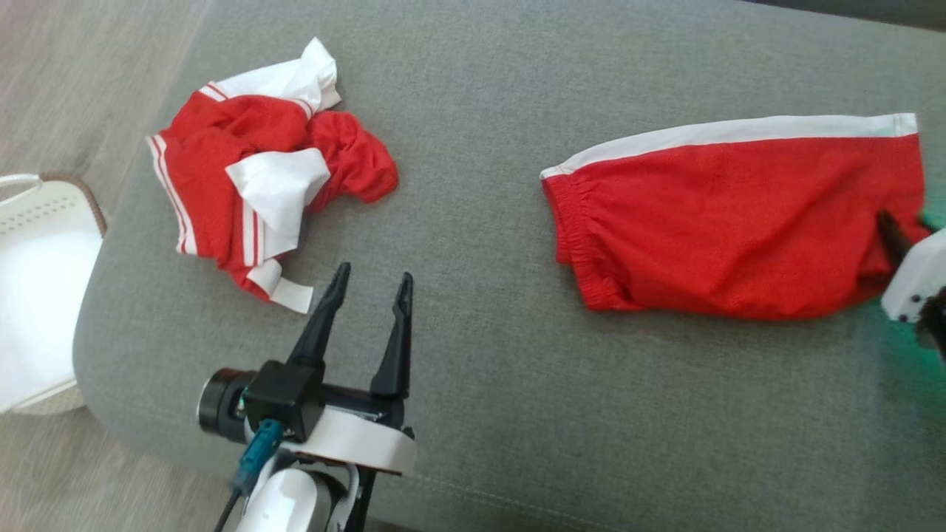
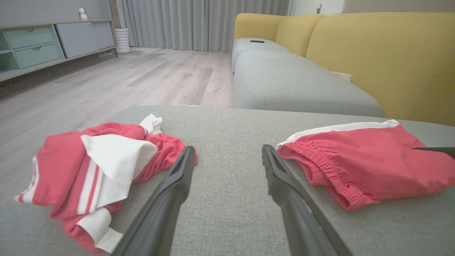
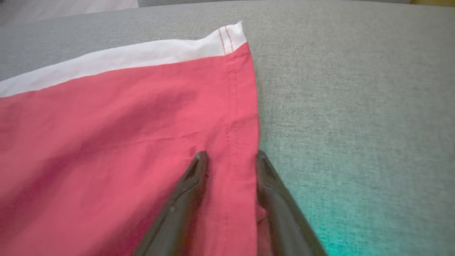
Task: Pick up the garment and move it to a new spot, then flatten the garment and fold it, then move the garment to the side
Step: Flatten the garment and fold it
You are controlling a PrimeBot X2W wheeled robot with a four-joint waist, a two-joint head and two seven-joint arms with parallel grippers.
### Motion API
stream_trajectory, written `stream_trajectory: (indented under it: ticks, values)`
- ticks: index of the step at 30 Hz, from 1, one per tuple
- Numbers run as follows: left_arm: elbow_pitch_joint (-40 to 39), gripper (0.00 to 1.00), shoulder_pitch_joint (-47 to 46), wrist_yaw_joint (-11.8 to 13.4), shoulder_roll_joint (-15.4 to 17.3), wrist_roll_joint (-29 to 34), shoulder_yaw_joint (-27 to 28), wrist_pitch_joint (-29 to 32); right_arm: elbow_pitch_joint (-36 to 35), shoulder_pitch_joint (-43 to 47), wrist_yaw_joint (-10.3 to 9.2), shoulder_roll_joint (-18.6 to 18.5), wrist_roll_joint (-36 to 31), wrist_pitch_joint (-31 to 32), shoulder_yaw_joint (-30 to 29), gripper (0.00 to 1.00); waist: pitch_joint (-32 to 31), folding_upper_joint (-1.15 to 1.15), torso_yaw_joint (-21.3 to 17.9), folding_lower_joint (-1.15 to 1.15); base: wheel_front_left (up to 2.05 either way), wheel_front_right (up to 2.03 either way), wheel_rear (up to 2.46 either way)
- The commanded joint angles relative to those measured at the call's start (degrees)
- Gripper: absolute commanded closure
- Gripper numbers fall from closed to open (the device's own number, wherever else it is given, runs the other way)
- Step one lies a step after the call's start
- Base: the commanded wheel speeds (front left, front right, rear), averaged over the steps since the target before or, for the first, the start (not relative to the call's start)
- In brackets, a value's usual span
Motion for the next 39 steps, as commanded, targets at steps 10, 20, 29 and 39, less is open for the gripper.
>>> stream_trajectory:
  ticks: [10,20,29,39]
  values:
    - [-2.2,0.0,0.3,0.1,-0.2,0.7,2.1,-0.4,1.0,-1.0,0.42,-3.6,-0.9,-1.7,3.4,1.0,-3.2,0.0,-6.9,0.01,0.0,0.0,0.0]
    - [-1.6,0.0,0.1,-0.2,-0.3,0.8,1.5,-0.4,0.5,-3.6,0.42,-6.7,-1.3,-3.2,3.7,1.0,-4.6,0.0,-11.3,0.01,0.0,0.0,0.0]
    - [-0.5,0.0,0.9,-0.4,-0.3,0.4,0.9,-0.4,-10.2,-4.8,0.42,-3.5,-0.3,-3.5,7.6,1.0,-7.9,0.0,-11.5,0.01,0.0,0.0,0.0]
    - [-0.6,0.0,2.0,-0.2,-0.3,-0.7,0.6,-0.4,-21.0,-4.4,0.42,0.9,0.1,1.5,14.3,1.0,-9.6,0.0,-8.2,0.01,0.0,0.0,0.0]
